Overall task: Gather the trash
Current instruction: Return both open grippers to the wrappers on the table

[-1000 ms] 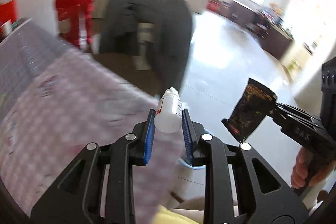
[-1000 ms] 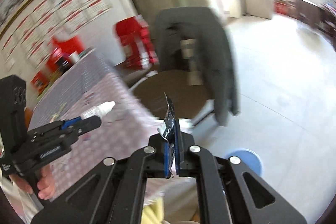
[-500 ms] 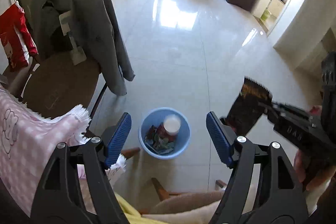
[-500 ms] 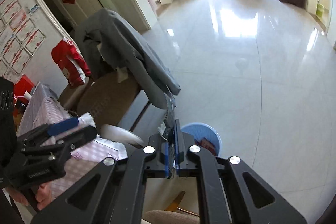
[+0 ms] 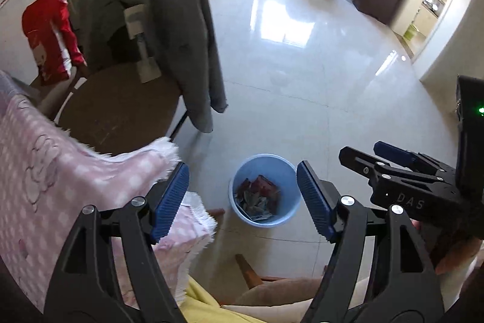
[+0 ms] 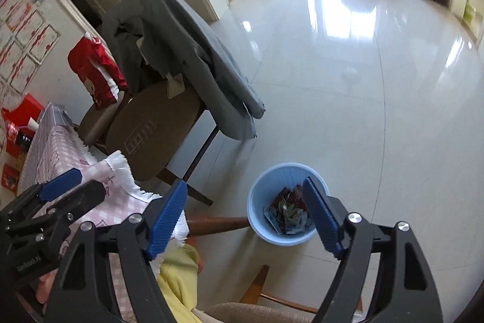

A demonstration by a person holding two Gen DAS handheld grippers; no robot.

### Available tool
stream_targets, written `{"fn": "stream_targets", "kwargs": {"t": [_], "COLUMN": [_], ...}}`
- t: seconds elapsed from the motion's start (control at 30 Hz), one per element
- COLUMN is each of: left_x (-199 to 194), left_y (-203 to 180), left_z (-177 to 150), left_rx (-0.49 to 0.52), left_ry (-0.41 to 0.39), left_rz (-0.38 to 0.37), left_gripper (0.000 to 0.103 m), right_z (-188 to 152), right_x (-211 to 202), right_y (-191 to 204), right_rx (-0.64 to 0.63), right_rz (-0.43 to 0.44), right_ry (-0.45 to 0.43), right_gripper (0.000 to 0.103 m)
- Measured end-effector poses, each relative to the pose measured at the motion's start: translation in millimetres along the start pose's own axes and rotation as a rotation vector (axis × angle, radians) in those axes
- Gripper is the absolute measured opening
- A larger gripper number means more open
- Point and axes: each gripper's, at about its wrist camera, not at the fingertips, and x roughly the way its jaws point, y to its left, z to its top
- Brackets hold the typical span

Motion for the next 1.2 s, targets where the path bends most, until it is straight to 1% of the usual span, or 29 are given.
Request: {"fn": "stream_targets", "kwargs": {"t": [0.13, 0.27, 0.47, 0.57, 0.63, 0.7, 0.77, 0.83, 0.97, 1.07, 1.13, 1.2], "left_x": [-18.7, -40.7, -84.9, -104.4, -120.7, -135.5, -148.8, -163.4, -186.8, -206.4, -216.5, -227.9], "left_y": [14.2, 35.7, 91.1, 119.1, 143.0, 161.7, 181.7, 203.3, 244.4, 282.7, 306.1, 328.0], "left_z": [-2.2, -6.4, -24.9, -35.8, -47.5, -58.4, -69.1, -82.8, -110.3, -136.7, -151.2, -168.3], "left_rx": [-0.018, -0.051, -0.158, -0.213, -0.260, -0.302, -0.342, -0.387, -0.479, -0.569, -0.632, -0.694], "left_ry": [-0.036, -0.074, -0.139, -0.155, -0.168, -0.177, -0.186, -0.192, -0.183, -0.169, -0.160, -0.161], "left_rz": [0.021, 0.056, 0.131, 0.172, 0.215, 0.241, 0.268, 0.310, 0.358, 0.411, 0.426, 0.424], "left_gripper": [0.068, 0.068, 0.068, 0.068, 0.068, 0.068, 0.068, 0.068, 0.069, 0.069, 0.069, 0.070], "right_z": [4.8, 9.4, 10.4, 5.6, 0.0, -6.8, -12.5, -20.1, -34.8, -46.9, -57.0, -67.0], "right_x": [-6.9, -17.7, -28.8, -30.9, -31.1, -30.9, -29.5, -28.1, -25.1, -18.1, -13.4, -9.7], "right_y": [25.4, 63.7, 137.7, 179.1, 205.8, 236.1, 260.6, 285.9, 334.5, 373.0, 398.7, 425.5], "right_rx": [-0.051, -0.119, -0.260, -0.337, -0.380, -0.429, -0.467, -0.507, -0.583, -0.636, -0.675, -0.721], "right_rz": [0.026, 0.070, 0.148, 0.194, 0.227, 0.263, 0.290, 0.317, 0.371, 0.407, 0.425, 0.452], "right_ry": [-0.022, -0.055, -0.086, -0.087, -0.083, -0.081, -0.070, -0.056, -0.033, 0.008, 0.040, 0.065], "right_gripper": [0.077, 0.077, 0.077, 0.077, 0.077, 0.077, 0.077, 0.077, 0.077, 0.077, 0.077, 0.077]}}
